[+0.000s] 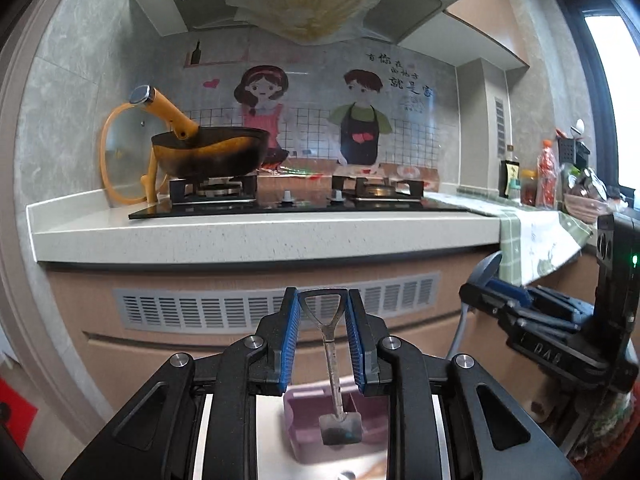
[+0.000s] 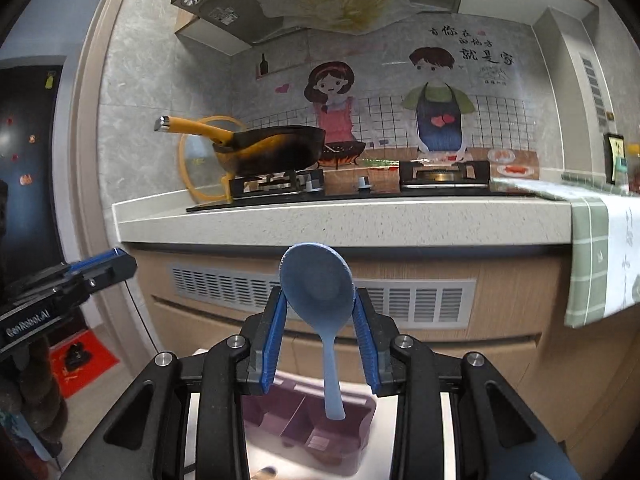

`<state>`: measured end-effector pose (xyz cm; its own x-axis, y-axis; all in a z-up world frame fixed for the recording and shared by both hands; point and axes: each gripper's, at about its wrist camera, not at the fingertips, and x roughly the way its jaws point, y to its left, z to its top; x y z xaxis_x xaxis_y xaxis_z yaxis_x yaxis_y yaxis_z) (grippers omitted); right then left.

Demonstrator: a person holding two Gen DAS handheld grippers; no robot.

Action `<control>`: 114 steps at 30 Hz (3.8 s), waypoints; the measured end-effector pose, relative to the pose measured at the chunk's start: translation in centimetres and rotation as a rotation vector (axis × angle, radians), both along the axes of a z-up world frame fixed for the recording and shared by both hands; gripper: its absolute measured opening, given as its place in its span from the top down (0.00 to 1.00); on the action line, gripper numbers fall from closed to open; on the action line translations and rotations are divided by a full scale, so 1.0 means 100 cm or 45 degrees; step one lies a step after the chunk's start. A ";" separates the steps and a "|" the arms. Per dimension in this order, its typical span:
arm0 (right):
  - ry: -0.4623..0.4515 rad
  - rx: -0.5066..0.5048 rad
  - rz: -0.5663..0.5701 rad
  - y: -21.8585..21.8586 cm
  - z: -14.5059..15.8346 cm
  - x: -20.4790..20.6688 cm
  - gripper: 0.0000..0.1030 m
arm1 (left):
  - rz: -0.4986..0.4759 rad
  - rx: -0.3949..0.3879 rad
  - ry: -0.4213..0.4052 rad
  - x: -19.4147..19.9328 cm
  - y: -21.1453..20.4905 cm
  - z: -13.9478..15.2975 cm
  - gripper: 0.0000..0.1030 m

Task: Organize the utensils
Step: 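Lower the blue spoon and silver scoop into the maroon caddy and open both tools, then move the right tool to the white plastic spoon while the left tool approaches the ball-handled spoon, then grasp the white plastic spoon with the right tool while the left tool grasps the white ball handle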

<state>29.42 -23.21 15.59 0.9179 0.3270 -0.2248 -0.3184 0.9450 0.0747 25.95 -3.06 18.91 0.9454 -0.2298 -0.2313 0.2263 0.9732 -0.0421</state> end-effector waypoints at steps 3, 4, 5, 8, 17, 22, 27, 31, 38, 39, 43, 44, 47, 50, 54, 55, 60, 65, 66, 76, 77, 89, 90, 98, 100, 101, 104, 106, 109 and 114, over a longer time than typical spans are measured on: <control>0.030 -0.009 0.001 0.006 -0.014 0.016 0.69 | 0.006 -0.042 0.016 0.023 0.004 -0.012 0.77; 0.050 -0.005 0.002 0.006 -0.019 0.021 0.69 | 0.001 -0.057 0.028 0.031 0.005 -0.017 0.77; 0.070 0.001 0.003 0.008 -0.025 0.026 0.69 | -0.007 -0.074 0.046 0.040 0.005 -0.026 0.77; 0.126 0.006 -0.008 0.010 -0.049 0.042 0.69 | -0.013 -0.110 0.107 0.066 0.006 -0.051 0.77; 0.287 -0.038 -0.012 0.013 -0.111 0.066 0.69 | -0.052 -0.177 0.337 0.110 0.003 -0.122 0.77; 0.443 -0.039 0.016 0.012 -0.137 0.068 0.67 | -0.067 -0.207 0.390 0.111 0.003 -0.144 0.67; 0.518 -0.030 0.061 0.009 -0.145 0.066 0.67 | -0.055 -0.173 0.434 0.105 0.003 -0.150 0.54; 0.427 -0.022 0.030 0.001 -0.130 0.048 0.67 | -0.003 -0.169 0.389 0.084 0.017 -0.150 0.54; 0.336 -0.118 0.054 0.000 -0.121 0.008 0.67 | -0.007 -0.113 0.416 0.030 0.037 -0.156 0.53; 0.373 -0.139 0.076 0.001 -0.128 0.001 0.67 | -0.025 -0.113 0.448 0.024 0.039 -0.162 0.53; 0.550 -0.188 0.186 0.011 -0.163 -0.022 0.67 | -0.077 -0.114 0.618 0.001 0.047 -0.197 0.53; 0.586 -0.201 0.206 0.013 -0.173 -0.028 0.67 | -0.080 -0.104 0.661 -0.008 0.048 -0.208 0.53; 0.697 -0.233 0.259 0.023 -0.202 -0.047 0.67 | -0.085 -0.082 0.725 -0.035 0.051 -0.230 0.53; 0.783 -0.212 0.284 0.032 -0.221 -0.059 0.67 | -0.047 -0.077 0.740 -0.059 0.057 -0.242 0.53; 0.835 -0.158 0.260 0.038 -0.235 -0.059 0.67 | 0.036 -0.111 0.718 -0.076 0.074 -0.247 0.53; 0.851 -0.135 0.246 0.040 -0.237 -0.056 0.66 | 0.075 -0.110 0.699 -0.080 0.078 -0.247 0.53; 0.864 -0.104 0.199 0.053 -0.239 -0.044 0.66 | 0.133 -0.099 0.657 -0.084 0.083 -0.245 0.53; 0.816 -0.217 0.194 0.081 -0.241 -0.039 0.65 | 0.088 -0.093 0.676 -0.082 0.073 -0.250 0.53; 0.802 -0.248 0.195 0.087 -0.242 -0.038 0.65 | 0.081 -0.092 0.680 -0.081 0.071 -0.251 0.53; 0.725 -0.489 0.215 0.114 -0.242 -0.033 0.64 | 0.060 -0.107 0.707 -0.082 0.070 -0.260 0.53; 0.730 -0.488 0.229 0.111 -0.242 -0.032 0.65 | 0.060 -0.110 0.708 -0.082 0.071 -0.260 0.53; 0.654 -0.409 0.166 0.042 -0.221 -0.047 0.64 | 0.037 -0.120 0.737 -0.082 0.069 -0.266 0.53; 0.680 -0.372 0.163 0.038 -0.220 -0.047 0.64 | 0.036 -0.119 0.735 -0.083 0.068 -0.266 0.53; 0.828 -0.163 0.166 0.018 -0.228 -0.063 0.64 | 0.040 -0.124 0.738 -0.083 0.070 -0.265 0.53; 0.882 -0.104 0.200 0.018 -0.231 -0.066 0.64 | 0.038 -0.123 0.743 -0.083 0.068 -0.265 0.53; 0.897 -0.097 0.213 0.020 -0.232 -0.067 0.64 | 0.036 -0.121 0.744 -0.083 0.067 -0.265 0.53; 0.844 -0.136 0.231 0.034 -0.226 -0.077 0.63 | 0.028 -0.111 0.744 -0.084 0.064 -0.264 0.53; 0.791 -0.149 0.327 0.047 -0.220 -0.086 0.64 | 0.027 -0.113 0.747 -0.083 0.064 -0.264 0.53; 0.819 -0.143 0.485 0.065 -0.223 -0.090 0.67 | 0.025 -0.121 0.755 -0.082 0.063 -0.266 0.53; 0.854 -0.209 0.576 0.092 -0.235 -0.091 0.70 | -0.005 -0.108 0.766 -0.078 0.055 -0.267 0.53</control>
